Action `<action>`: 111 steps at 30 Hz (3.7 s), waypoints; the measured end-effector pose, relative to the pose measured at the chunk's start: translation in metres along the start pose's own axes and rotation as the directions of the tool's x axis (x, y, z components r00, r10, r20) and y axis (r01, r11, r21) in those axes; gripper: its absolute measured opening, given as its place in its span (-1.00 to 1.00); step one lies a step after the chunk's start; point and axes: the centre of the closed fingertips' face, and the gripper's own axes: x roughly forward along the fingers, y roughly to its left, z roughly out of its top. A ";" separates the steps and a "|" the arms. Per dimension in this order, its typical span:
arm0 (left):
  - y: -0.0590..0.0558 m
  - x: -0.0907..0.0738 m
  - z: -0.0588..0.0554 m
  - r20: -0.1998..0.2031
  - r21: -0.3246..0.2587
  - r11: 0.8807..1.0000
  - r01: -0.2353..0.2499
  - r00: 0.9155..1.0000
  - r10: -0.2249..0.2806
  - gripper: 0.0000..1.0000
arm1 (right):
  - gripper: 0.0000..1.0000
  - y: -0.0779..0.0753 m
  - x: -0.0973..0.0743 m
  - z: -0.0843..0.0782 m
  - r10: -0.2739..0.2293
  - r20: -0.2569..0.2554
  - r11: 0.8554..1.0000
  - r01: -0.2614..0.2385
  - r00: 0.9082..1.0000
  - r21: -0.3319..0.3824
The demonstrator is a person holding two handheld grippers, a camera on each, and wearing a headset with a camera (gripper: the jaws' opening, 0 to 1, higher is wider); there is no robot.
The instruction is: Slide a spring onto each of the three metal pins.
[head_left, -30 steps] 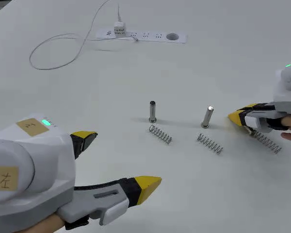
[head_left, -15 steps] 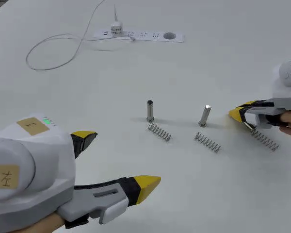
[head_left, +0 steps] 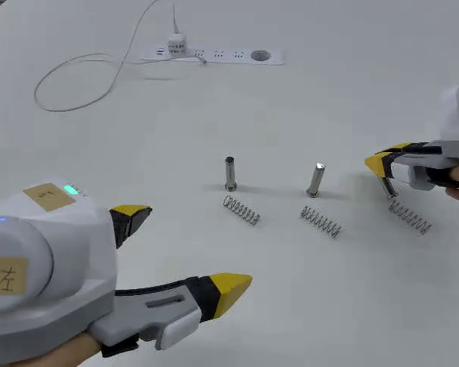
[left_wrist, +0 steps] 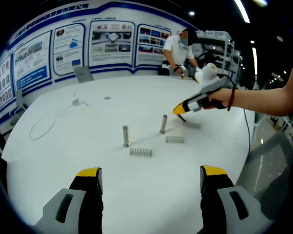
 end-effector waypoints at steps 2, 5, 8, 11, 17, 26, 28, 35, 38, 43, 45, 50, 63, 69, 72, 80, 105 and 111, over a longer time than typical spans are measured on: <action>-0.001 -0.001 0.000 0.001 -0.003 1.000 0.001 1.000 -0.001 0.67 | -0.82 0.000 -0.003 0.001 -0.005 0.004 1.000 0.005 1.000 -0.017; -0.003 -0.001 -0.001 0.000 -0.001 1.000 0.001 1.000 -0.001 0.67 | -0.82 0.001 -0.007 0.002 -0.009 0.007 1.000 0.009 1.000 -0.025; -0.003 -0.002 -0.001 0.001 -0.002 1.000 0.001 1.000 -0.001 0.67 | -0.82 0.000 -0.013 0.002 -0.016 0.014 1.000 0.017 1.000 -0.026; -0.003 -0.002 0.000 0.004 0.000 1.000 0.000 1.000 0.000 0.67 | -0.82 0.001 -0.017 0.001 -0.023 0.017 0.999 0.024 1.000 -0.036; -0.003 -0.002 0.000 0.005 0.000 1.000 0.000 1.000 0.000 0.67 | -0.82 -0.002 -0.024 0.000 -0.044 0.013 0.998 0.045 0.999 -0.045; -0.004 -0.002 0.001 0.009 -0.001 1.000 0.001 1.000 -0.001 0.66 | -0.82 -0.009 -0.034 -0.005 -0.069 0.010 0.997 0.070 0.998 -0.043; -0.005 -0.001 0.002 0.007 0.003 1.000 0.002 1.000 -0.002 0.66 | -0.82 -0.010 -0.036 -0.006 -0.075 0.009 0.996 0.075 0.997 -0.042; -0.006 0.000 0.004 0.011 0.010 1.000 0.010 1.000 -0.010 0.66 | -0.82 -0.017 -0.040 -0.011 -0.102 -0.007 0.995 0.102 0.995 -0.002; -0.006 0.000 0.004 0.012 0.011 1.000 0.010 1.000 -0.011 0.66 | -0.82 -0.017 -0.040 -0.012 -0.098 -0.008 0.995 0.098 0.995 0.001; -0.006 0.000 0.003 0.008 0.011 1.000 0.011 1.000 -0.011 0.66 | -0.81 -0.021 -0.040 -0.013 -0.103 -0.010 0.995 0.103 0.995 0.008; -0.006 0.000 0.004 0.008 0.013 1.000 0.012 1.000 -0.012 0.66 | -0.81 -0.022 -0.040 -0.014 -0.106 -0.013 0.994 0.106 0.994 0.009; -0.005 -0.001 0.004 0.007 0.014 1.000 0.011 1.000 -0.011 0.65 | -0.80 -0.023 -0.040 -0.015 -0.104 -0.023 0.994 0.105 0.994 0.006; -0.005 -0.001 0.006 0.011 0.020 1.000 0.015 1.000 -0.016 0.66 | -0.57 -0.025 -0.051 -0.013 -0.113 -0.003 0.993 0.113 0.994 0.044; -0.005 -0.002 0.009 0.020 0.025 1.000 0.015 1.000 -0.015 0.68 | -0.53 -0.021 -0.062 -0.013 -0.096 0.002 0.994 0.096 0.995 0.043; -0.005 -0.002 0.009 0.023 0.025 1.000 0.014 1.000 -0.014 0.70 | -0.52 -0.020 -0.066 -0.017 -0.091 -0.006 0.995 0.091 0.996 0.033; -0.004 -0.003 0.011 0.031 0.022 1.000 0.008 0.999 -0.009 0.71 | -0.45 -0.014 -0.072 -0.034 -0.057 -0.050 0.998 0.057 0.997 0.013; -0.001 -0.004 0.012 0.045 0.020 1.000 -0.001 0.999 0.001 0.68 | -0.55 0.006 -0.055 -0.084 0.053 -0.195 0.994 -0.071 0.979 -0.087; -0.001 -0.005 0.012 0.045 0.019 1.000 -0.002 0.999 0.001 0.65 | -0.64 0.005 -0.053 -0.088 0.054 -0.193 0.994 -0.070 0.980 -0.079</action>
